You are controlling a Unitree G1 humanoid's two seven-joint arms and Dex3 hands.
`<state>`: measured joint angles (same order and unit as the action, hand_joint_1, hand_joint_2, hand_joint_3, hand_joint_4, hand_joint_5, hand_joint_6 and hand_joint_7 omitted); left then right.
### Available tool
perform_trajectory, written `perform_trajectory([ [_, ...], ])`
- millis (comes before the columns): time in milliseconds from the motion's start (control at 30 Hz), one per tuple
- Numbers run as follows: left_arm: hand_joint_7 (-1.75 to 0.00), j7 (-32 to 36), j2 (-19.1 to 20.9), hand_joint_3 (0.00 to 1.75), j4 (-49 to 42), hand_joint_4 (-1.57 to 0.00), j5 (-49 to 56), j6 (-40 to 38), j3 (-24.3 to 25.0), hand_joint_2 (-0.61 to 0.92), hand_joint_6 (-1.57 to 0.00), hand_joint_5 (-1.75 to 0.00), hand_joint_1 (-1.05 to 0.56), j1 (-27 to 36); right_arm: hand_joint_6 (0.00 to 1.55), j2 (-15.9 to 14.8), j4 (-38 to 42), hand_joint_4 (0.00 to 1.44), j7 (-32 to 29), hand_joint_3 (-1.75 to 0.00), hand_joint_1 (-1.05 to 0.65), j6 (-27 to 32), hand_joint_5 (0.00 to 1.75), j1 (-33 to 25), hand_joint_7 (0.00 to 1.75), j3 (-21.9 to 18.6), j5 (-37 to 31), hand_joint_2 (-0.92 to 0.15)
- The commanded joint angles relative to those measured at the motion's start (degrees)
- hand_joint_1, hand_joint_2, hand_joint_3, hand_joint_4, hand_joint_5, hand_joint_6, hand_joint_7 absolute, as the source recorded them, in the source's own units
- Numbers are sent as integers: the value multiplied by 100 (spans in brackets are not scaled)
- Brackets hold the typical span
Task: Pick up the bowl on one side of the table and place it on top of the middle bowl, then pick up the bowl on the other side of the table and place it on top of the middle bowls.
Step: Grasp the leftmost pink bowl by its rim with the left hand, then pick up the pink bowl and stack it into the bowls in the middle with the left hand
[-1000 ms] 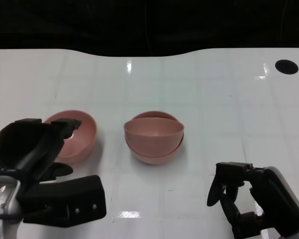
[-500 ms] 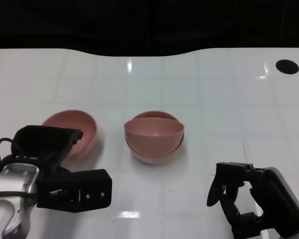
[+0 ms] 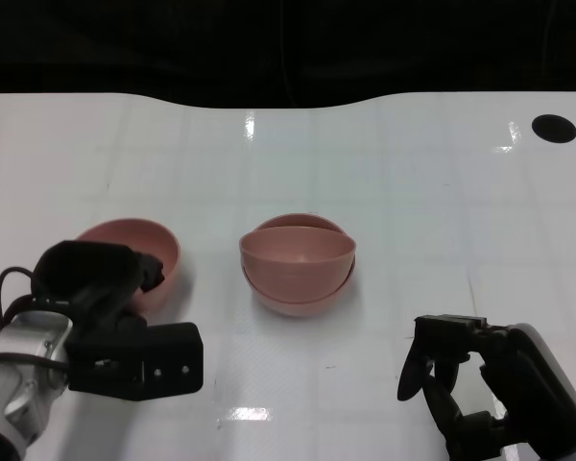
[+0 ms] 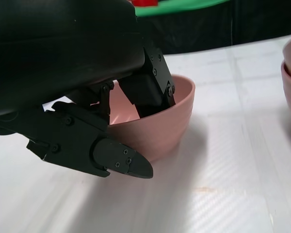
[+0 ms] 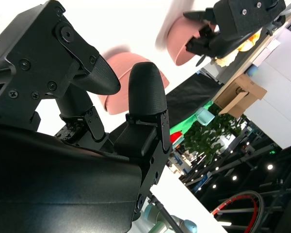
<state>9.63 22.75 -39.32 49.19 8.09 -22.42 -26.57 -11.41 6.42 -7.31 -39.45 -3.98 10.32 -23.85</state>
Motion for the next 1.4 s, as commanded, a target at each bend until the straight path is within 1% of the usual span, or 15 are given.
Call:
perform_trajectory([
  [33, -167, 237, 177, 32, -176, -94, -86, 208, -33, 91, -72, -175, -25, -171, 81, -17, -85, 89, -9, -168, -7, 30, 175, -51, 147, -36, -14, -15],
  [67, -172, 235, 198, 42, -178, -92, -113, 246, -36, 89, -70, -175, -25, -192, 81, -16, -92, 89, -14, -168, -7, 30, 175, -53, 147, -37, -27, -15],
  [133, -174, 158, 271, 52, -50, -91, -127, 260, -27, 85, -68, -175, -25, -238, 81, -17, -89, 89, -5, -168, -6, 19, 175, -56, 147, -35, -15, -15],
  [167, -174, 86, 309, 69, 32, -91, -126, 240, -23, 77, -68, -175, -24, -258, 81, -18, -90, 89, 3, -168, -6, 18, 175, -57, 147, -35, -3, -15],
  [200, -174, -17, 342, 77, 120, -92, -138, 214, -12, 73, -69, -175, -23, -275, 81, -21, -89, 89, 11, -168, -6, 13, 175, -54, 147, -34, 8, -15],
  [300, -175, -463, 428, 86, 449, -91, -260, 55, 47, 68, -70, -175, -24, -290, 81, -26, -90, 89, 5, -168, -6, 8, 175, -46, 147, -41, -8, -15],
  [467, -175, -1263, 657, 85, 1200, -87, -461, -195, 137, 66, -66, -175, -22, -234, 82, -27, -78, 90, -4, -169, -8, 4, 175, -37, 148, -49, -14, -14],
  [500, -175, -1403, 703, 75, 1334, -86, -515, -213, 159, 69, -65, -175, -23, -225, 81, -29, -71, 90, -1, -169, -8, -2, 175, -34, 147, -49, -6, -14],
  [567, -175, -1661, 782, 69, 1571, -85, -612, -268, 211, 71, -64, -175, -23, -223, 81, -31, -45, 90, -9, -169, -7, -26, 175, -26, 147, -50, -3, -14],
  [733, -175, -2010, 909, 60, 1923, -85, -738, -322, 329, 73, -65, -175, -25, -261, 82, -28, -36, 90, 8, -169, -8, -6, 175, -26, 147, -44, 11, -14],
  [900, -175, -2402, 1021, 56, 2121, -83, -993, -102, 430, 70, -64, -175, -22, -519, 82, -30, -52, 90, 5, -170, -8, 1, 175, -38, 147, -44, -7, -13],
  [1067, -175, -2593, 1021, 58, 2103, -83, -1273, 263, 468, 68, -67, -175, -20, -727, 82, -26, -50, 90, 6, -171, -7, -3, 175, -41, 147, -40, -1, -13],
  [1167, -175, -2613, 994, 59, 2045, -83, -1354, 562, 437, 68, -68, -175, -22, -891, 82, -21, -67, 90, 25, -171, -7, 21, 175, -48, 147, -30, 6, -13],
  [1300, -175, -2582, 912, 72, 2025, -84, -1410, 798, 420, 60, -71, -175, -23, -1028, 82, -14, -72, 90, 28, -171, -7, 20, 175, -54, 147, -26, 7, -13],
  [1400, -175, -2631, 838, 74, 2008, -83, -1486, 947, 406, 58, -71, -175, -24, -1122, 82, -13, -66, 90, 19, -171, -7, -2, 175, -55, 147, -23, 3, -13],
])
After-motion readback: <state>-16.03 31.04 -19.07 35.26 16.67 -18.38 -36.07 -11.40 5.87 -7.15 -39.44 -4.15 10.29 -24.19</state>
